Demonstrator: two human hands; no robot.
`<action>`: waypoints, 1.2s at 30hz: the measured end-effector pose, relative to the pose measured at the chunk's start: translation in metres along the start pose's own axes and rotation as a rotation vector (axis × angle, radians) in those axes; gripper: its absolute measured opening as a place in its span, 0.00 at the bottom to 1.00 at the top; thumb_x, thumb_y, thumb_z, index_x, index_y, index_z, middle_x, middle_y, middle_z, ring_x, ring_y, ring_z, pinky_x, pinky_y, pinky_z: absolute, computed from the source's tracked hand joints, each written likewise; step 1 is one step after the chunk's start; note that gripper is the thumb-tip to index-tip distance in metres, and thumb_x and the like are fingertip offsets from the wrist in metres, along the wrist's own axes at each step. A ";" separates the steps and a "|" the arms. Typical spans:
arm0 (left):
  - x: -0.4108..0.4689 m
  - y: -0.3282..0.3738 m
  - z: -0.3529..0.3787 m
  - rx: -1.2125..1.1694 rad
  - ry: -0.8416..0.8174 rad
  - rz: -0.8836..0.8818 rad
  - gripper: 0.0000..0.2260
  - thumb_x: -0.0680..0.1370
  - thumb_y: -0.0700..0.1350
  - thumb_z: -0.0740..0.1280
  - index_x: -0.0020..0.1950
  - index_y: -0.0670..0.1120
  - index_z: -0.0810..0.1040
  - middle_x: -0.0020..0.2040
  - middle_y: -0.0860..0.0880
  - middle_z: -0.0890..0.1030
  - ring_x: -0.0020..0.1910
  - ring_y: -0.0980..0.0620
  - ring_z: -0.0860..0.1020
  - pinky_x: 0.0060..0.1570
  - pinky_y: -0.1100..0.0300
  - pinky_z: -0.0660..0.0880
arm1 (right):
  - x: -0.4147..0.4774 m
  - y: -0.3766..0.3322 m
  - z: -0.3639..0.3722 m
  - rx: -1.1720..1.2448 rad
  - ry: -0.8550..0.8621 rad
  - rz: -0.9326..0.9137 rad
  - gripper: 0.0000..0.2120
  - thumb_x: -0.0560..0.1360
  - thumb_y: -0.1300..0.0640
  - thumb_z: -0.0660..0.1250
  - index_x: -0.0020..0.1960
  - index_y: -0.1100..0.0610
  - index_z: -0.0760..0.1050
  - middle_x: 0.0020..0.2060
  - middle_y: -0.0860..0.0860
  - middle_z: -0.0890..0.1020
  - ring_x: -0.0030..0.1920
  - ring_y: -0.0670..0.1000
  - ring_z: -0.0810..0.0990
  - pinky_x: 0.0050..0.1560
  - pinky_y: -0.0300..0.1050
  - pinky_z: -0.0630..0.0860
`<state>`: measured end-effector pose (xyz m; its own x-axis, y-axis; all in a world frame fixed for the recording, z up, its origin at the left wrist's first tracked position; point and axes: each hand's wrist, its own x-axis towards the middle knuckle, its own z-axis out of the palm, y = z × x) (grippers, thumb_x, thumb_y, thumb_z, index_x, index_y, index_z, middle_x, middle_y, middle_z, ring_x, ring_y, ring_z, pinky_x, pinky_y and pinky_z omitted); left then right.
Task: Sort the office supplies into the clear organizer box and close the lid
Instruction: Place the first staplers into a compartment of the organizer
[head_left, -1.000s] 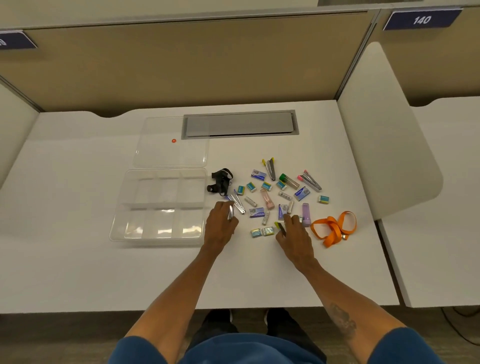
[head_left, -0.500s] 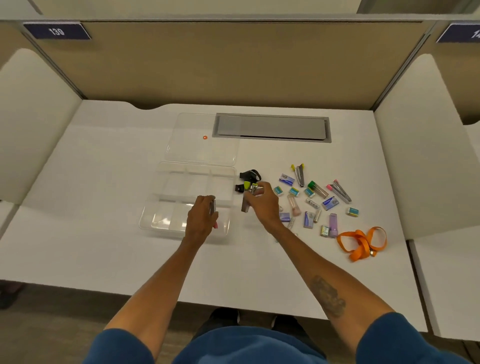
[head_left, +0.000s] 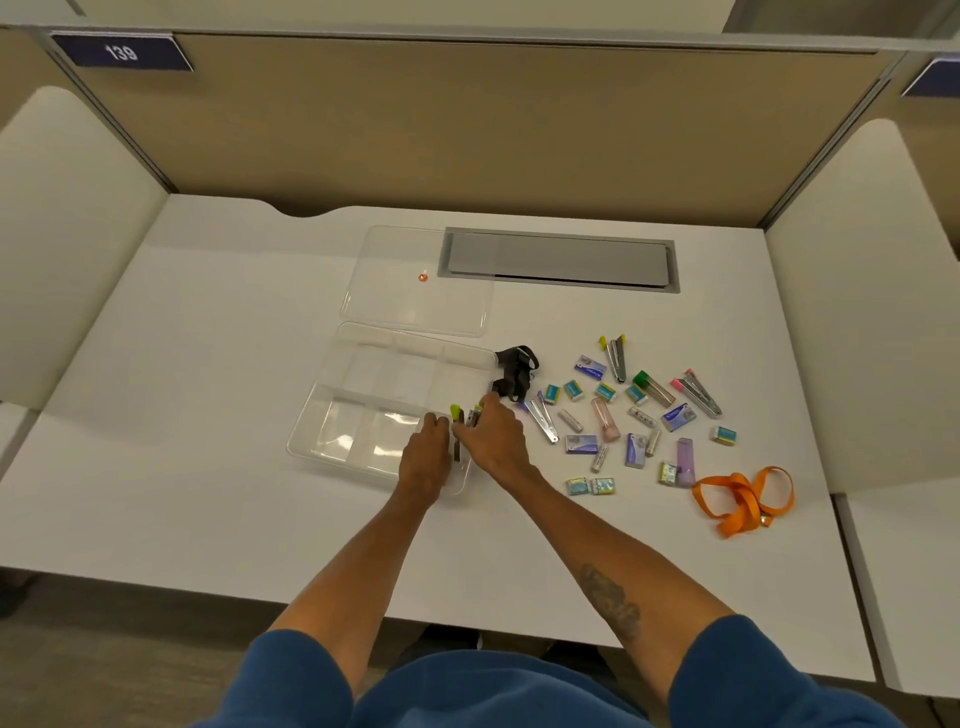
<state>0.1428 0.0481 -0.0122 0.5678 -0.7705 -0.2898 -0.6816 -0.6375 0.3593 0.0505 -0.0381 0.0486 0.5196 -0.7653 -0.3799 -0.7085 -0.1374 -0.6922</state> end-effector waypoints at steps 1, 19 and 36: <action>0.000 0.000 0.000 -0.032 0.011 -0.002 0.09 0.81 0.40 0.60 0.60 0.41 0.70 0.56 0.42 0.77 0.47 0.39 0.81 0.48 0.44 0.80 | -0.001 -0.001 0.005 -0.025 -0.006 0.019 0.24 0.72 0.45 0.70 0.59 0.59 0.68 0.51 0.57 0.79 0.51 0.58 0.79 0.43 0.45 0.71; 0.000 0.004 -0.002 -0.072 0.056 -0.069 0.05 0.76 0.40 0.66 0.50 0.41 0.74 0.49 0.43 0.76 0.43 0.42 0.78 0.42 0.52 0.76 | 0.024 0.023 0.030 -0.396 -0.010 -0.150 0.17 0.77 0.61 0.65 0.64 0.61 0.66 0.57 0.59 0.74 0.51 0.57 0.76 0.46 0.46 0.73; -0.005 0.017 -0.014 -0.168 0.141 -0.047 0.08 0.79 0.41 0.65 0.57 0.41 0.76 0.55 0.42 0.79 0.48 0.44 0.81 0.50 0.54 0.79 | 0.026 0.039 0.015 -0.243 0.226 -0.356 0.07 0.78 0.59 0.64 0.53 0.61 0.77 0.54 0.59 0.77 0.53 0.56 0.75 0.51 0.49 0.76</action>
<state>0.1351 0.0411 0.0076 0.6640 -0.7241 -0.1866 -0.5732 -0.6531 0.4949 0.0430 -0.0538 0.0025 0.6523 -0.7578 0.0164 -0.6106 -0.5382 -0.5810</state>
